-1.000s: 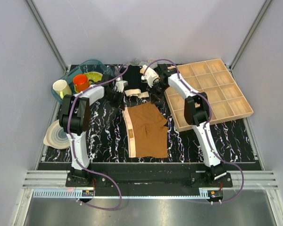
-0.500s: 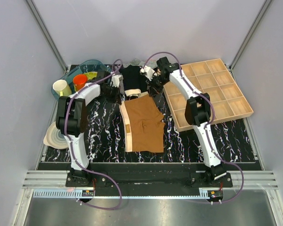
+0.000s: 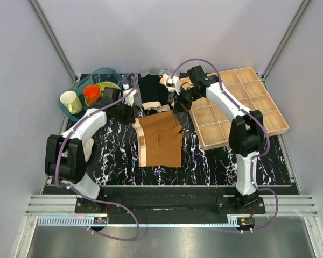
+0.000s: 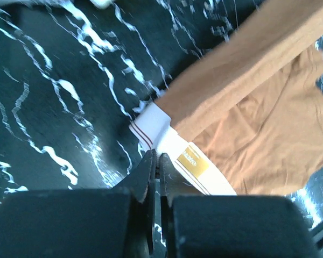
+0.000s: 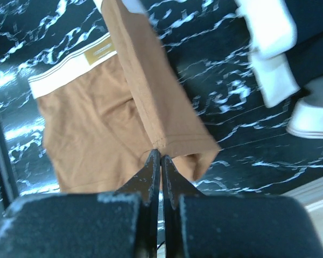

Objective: Roll the underwear
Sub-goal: Fold the underwear at the center of the board.

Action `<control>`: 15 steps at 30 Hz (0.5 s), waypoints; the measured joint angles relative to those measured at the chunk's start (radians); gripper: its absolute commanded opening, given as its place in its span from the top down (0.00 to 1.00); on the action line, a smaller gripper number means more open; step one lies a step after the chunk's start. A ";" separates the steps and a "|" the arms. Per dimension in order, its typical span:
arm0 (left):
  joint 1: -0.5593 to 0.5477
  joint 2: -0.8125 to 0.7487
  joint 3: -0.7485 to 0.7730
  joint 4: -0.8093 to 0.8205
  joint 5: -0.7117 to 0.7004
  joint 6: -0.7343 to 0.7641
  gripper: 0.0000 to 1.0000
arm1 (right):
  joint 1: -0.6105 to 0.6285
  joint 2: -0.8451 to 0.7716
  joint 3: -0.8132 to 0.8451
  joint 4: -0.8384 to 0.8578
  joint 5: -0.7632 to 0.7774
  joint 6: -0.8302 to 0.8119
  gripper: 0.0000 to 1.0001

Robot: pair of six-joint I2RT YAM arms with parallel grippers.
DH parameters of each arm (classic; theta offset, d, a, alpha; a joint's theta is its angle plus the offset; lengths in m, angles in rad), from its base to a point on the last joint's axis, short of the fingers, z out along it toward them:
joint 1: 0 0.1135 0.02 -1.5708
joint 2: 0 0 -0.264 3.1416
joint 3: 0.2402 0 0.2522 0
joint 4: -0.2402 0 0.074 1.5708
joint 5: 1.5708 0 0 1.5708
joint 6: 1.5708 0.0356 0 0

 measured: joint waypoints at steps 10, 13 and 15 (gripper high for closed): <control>-0.100 -0.266 -0.295 0.000 -0.012 0.160 1.00 | 0.090 -0.271 -0.466 0.092 -0.013 -0.058 1.00; -0.126 -0.354 -0.359 0.000 -0.013 0.216 1.00 | 0.108 -0.320 -0.553 0.103 -0.013 -0.085 1.00; -0.141 -0.383 -0.381 -0.001 -0.012 0.242 0.99 | 0.112 -0.342 -0.595 0.113 -0.012 -0.099 1.00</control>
